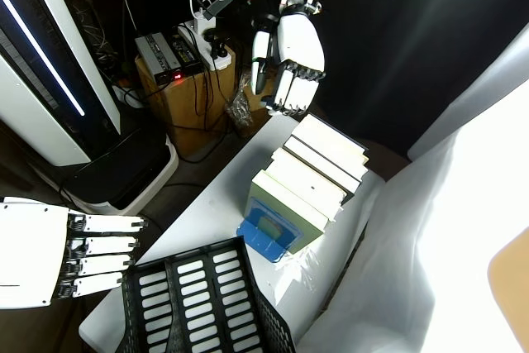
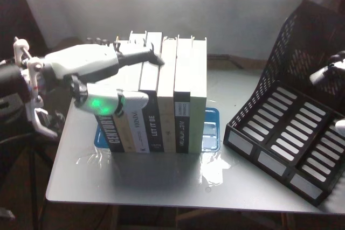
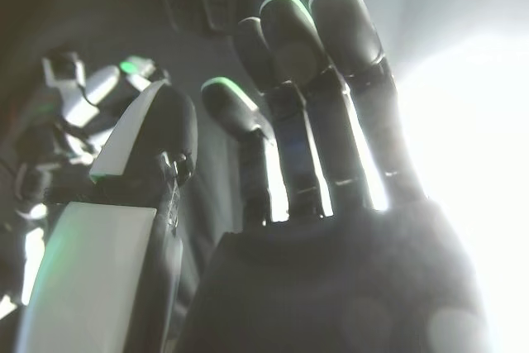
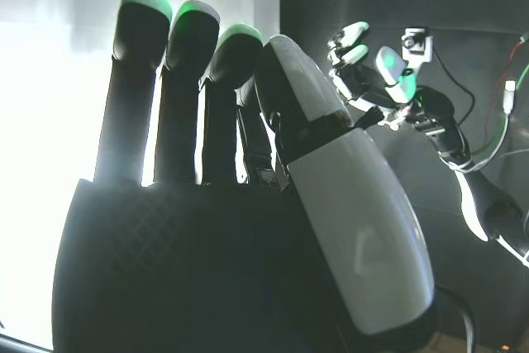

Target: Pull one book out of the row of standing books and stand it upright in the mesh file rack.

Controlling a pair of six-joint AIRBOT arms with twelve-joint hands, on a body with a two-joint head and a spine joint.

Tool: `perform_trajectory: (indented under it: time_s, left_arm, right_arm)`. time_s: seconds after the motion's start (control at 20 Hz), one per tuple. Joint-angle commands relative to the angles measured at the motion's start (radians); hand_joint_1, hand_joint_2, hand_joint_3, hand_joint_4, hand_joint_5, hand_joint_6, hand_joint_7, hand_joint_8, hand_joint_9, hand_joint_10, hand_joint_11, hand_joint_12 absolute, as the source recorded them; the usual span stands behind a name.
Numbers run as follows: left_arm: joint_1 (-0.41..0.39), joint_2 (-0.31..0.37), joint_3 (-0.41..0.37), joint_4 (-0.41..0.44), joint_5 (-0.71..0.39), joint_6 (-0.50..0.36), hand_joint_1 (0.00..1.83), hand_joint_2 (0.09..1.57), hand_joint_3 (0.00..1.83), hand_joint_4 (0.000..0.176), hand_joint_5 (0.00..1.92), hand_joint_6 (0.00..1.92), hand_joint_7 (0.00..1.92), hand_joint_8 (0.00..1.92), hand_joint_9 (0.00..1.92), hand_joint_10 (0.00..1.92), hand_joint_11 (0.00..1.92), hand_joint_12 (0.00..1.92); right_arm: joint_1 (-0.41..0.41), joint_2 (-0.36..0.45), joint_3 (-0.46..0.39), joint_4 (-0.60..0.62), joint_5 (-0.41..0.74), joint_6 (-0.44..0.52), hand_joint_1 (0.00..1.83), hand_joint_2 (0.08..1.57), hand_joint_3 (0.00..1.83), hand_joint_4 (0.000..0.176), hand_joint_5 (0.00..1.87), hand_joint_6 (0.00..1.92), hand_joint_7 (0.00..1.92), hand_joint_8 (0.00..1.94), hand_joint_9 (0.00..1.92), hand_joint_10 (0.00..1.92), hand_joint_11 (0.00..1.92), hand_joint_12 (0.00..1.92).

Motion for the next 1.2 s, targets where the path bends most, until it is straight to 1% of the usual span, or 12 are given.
perform_trajectory:
  time_s: [0.0,0.1,0.2,0.25,0.5,0.55,0.75,0.8,0.85,0.9,1.1,1.15]
  left_arm:
    - [-0.012,0.003,0.004,-0.024,-0.097,-0.006,0.37,1.32,0.01,0.017,0.06,0.02,0.0,0.0,0.0,0.0,0.0,0.0]
    - [-0.019,-0.003,0.012,-0.001,-0.08,-0.006,0.34,1.3,0.0,0.033,0.03,0.0,0.0,0.0,0.0,0.0,0.0,0.0]
    - [-0.032,-0.004,0.02,0.027,-0.057,-0.006,0.3,1.3,0.0,0.035,0.01,0.0,0.0,0.0,0.0,0.0,0.0,0.0]
    - [-0.042,-0.005,0.026,0.039,-0.039,-0.006,0.18,1.26,0.0,0.045,0.01,0.0,0.0,0.0,0.0,0.0,0.0,0.0]
    - [-0.104,-0.026,0.064,0.15,0.067,-0.006,0.07,1.25,0.0,0.04,0.05,0.02,0.0,0.0,0.0,0.0,0.0,0.0]
    - [-0.113,-0.032,0.072,0.173,0.085,-0.006,0.01,1.24,0.0,0.055,0.05,0.02,0.0,0.0,0.0,0.0,0.0,0.0]
    - [-0.145,-0.073,0.117,0.305,0.159,-0.006,0.0,1.23,0.0,0.045,0.27,0.06,0.0,0.0,0.0,0.0,0.0,0.0]
    - [-0.151,-0.079,0.123,0.33,0.173,-0.006,0.0,1.25,0.0,0.035,0.34,0.04,0.0,0.0,0.0,0.0,0.0,0.0]
    - [-0.155,-0.089,0.132,0.359,0.19,-0.006,0.0,1.24,0.0,0.047,0.36,0.04,0.0,0.0,0.0,0.0,0.0,0.0]
    - [-0.157,-0.098,0.143,0.384,0.202,-0.006,0.0,1.24,0.0,0.042,0.37,0.05,0.0,0.0,0.0,0.0,0.0,0.0]
    - [-0.16,-0.123,0.167,0.453,0.236,-0.006,0.0,1.21,0.0,0.092,0.38,0.03,0.0,0.0,0.0,0.0,0.0,0.0]
    - [-0.16,-0.127,0.17,0.46,0.239,-0.006,0.0,1.21,0.0,0.096,0.37,0.03,0.0,0.0,0.0,0.0,0.0,0.0]
  right_arm:
    - [0.011,0.005,0.007,0.021,0.096,0.004,0.42,1.2,0.04,0.021,0.0,0.0,0.0,0.0,0.0,0.0,0.0,0.0]
    - [0.016,-0.001,0.012,0.012,0.086,0.004,0.37,1.2,0.03,0.026,0.0,0.0,0.0,0.0,0.0,0.0,0.0,0.0]
    - [0.021,-0.007,0.018,0.006,0.074,0.004,0.33,1.19,0.02,0.026,0.0,0.0,0.0,0.0,0.0,0.0,0.0,0.0]
    - [0.021,-0.008,0.02,0.005,0.071,0.004,0.35,1.18,0.01,0.023,0.0,0.0,0.0,0.0,0.0,0.0,0.0,0.0]
    - [0.021,-0.016,0.027,0.005,0.061,0.004,0.34,1.19,0.01,0.021,0.0,0.0,0.0,0.0,0.0,0.0,0.0,0.0]
    - [0.021,-0.016,0.027,0.005,0.06,0.004,0.35,1.19,0.01,0.023,0.0,0.0,0.0,0.0,0.0,0.0,0.0,0.0]
    - [0.021,-0.025,0.034,0.007,0.055,0.004,0.36,1.2,0.01,0.02,0.0,0.0,0.0,0.0,0.0,0.0,0.0,0.0]
    - [0.021,-0.026,0.034,0.007,0.055,0.004,0.36,1.2,0.01,0.011,0.0,0.0,0.0,0.0,0.0,0.0,0.0,0.0]
    - [0.021,-0.028,0.035,0.007,0.054,0.004,0.37,1.2,0.01,0.009,0.0,0.0,0.0,0.0,0.0,0.0,0.0,0.0]
    - [0.021,-0.031,0.037,0.007,0.054,0.004,0.38,1.2,0.01,0.004,0.0,0.0,0.0,0.0,0.0,0.0,0.0,0.0]
    - [0.02,-0.035,0.039,0.01,0.053,0.004,0.41,1.2,0.0,0.0,0.0,0.0,0.0,0.0,0.0,0.0,0.0,0.0]
    - [0.019,-0.035,0.039,0.01,0.053,0.005,0.41,1.2,0.0,0.0,0.0,0.0,0.0,0.0,0.0,0.0,0.0,0.0]
